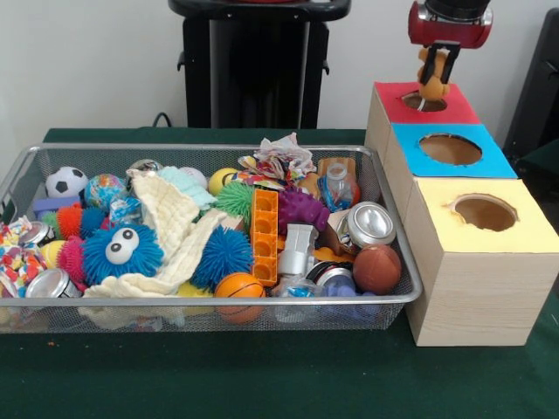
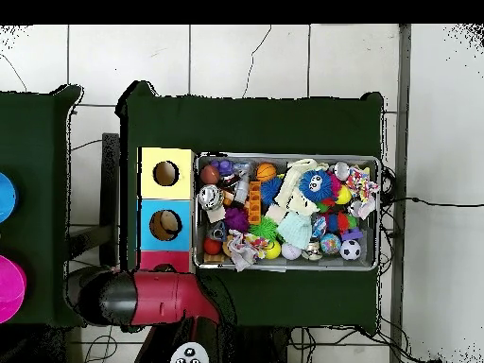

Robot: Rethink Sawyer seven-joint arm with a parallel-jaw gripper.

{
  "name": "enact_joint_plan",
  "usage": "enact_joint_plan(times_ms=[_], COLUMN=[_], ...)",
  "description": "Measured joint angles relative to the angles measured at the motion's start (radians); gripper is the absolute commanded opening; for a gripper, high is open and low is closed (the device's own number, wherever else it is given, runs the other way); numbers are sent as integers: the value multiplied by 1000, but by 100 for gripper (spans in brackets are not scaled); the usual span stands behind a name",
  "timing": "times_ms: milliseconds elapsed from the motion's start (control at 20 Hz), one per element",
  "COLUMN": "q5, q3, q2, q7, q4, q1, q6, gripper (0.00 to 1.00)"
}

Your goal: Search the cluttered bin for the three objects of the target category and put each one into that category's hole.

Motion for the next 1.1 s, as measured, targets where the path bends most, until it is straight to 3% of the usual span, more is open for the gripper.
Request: enact_joint_plan(times_ms=[250,300,1100], q5=[-9,-9,-9], q3=[0,0,1], q2=[0,0,0], q7=[0,0,0], q4=[0,0,0], q1=[-1,-3,-7], q6=[0,0,1], gripper=[0,100,100])
